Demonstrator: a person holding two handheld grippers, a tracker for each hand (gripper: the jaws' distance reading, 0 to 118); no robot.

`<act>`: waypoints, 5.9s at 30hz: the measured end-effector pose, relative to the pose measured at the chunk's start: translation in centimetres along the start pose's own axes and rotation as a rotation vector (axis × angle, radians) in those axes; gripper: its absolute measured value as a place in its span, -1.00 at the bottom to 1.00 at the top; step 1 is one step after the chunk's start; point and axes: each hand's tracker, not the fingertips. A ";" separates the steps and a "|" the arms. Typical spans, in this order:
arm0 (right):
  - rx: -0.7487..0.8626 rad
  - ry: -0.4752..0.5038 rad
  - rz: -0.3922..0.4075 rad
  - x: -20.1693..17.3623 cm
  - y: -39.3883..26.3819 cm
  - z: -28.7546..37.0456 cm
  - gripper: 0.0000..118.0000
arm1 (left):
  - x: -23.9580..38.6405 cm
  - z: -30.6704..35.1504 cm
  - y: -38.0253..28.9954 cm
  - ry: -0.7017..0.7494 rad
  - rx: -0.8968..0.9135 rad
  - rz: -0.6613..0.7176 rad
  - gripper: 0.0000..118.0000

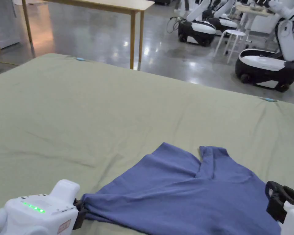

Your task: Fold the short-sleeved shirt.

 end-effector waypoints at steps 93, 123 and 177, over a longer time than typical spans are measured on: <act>0.152 -0.051 -0.019 11.2 14.4 8.8 -0.94 | 0.9 10.5 16.8 0.003 0.498 0.078 -1.00; 0.108 -0.094 -0.056 3.7 -7.8 16.9 -0.94 | 7.1 14.5 -8.4 0.096 0.349 -0.044 -0.85; -0.323 -0.021 -0.176 10.4 -16.2 9.9 -0.93 | 2.5 4.7 -5.0 0.095 0.094 -0.050 -0.99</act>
